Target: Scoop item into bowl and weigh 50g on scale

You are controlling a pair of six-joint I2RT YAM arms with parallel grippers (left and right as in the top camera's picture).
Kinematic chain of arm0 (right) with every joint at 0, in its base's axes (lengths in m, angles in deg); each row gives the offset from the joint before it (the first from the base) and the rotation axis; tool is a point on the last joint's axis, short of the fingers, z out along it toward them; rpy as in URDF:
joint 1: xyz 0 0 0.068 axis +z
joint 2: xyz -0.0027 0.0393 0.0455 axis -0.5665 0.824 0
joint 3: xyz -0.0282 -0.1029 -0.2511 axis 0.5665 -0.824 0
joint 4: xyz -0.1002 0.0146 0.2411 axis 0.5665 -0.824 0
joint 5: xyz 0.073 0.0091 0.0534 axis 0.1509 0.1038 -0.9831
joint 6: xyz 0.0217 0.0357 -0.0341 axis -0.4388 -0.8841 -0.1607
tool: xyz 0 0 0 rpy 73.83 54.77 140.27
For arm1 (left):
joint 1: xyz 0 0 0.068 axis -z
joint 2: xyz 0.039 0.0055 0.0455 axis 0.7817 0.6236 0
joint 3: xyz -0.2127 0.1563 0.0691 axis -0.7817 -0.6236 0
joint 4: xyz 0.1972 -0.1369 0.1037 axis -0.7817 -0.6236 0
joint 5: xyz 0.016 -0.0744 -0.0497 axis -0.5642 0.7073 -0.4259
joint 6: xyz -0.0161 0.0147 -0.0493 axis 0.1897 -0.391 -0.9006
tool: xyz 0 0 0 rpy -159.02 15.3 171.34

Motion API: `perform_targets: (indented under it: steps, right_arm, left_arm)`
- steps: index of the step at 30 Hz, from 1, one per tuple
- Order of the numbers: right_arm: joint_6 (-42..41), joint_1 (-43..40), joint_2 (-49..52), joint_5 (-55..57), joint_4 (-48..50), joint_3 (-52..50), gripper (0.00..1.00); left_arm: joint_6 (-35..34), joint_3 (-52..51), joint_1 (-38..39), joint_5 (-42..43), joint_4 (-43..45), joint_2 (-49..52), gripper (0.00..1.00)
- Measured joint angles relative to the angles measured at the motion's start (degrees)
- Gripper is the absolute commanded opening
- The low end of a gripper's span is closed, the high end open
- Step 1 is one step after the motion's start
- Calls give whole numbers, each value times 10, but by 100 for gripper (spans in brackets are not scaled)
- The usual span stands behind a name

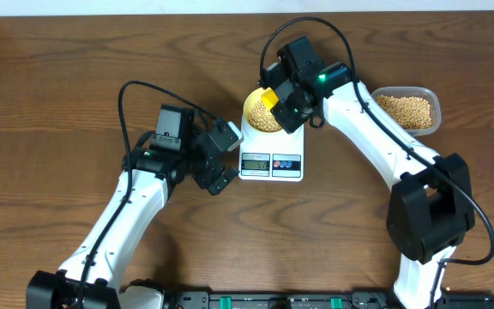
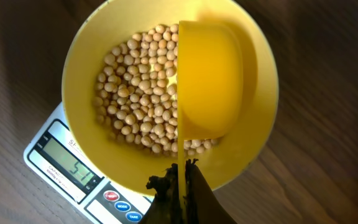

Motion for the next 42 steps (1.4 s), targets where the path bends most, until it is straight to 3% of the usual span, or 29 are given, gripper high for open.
perform_targets:
  steps: [21,42]
  right_arm:
    - [0,21,0,-5,2,-18,1]
    - [-16,-26,0,-58,1,-18,1]
  left_arm:
    - [0,0,0,0,0,0,98]
    - [0,0,0,0,0,0,98]
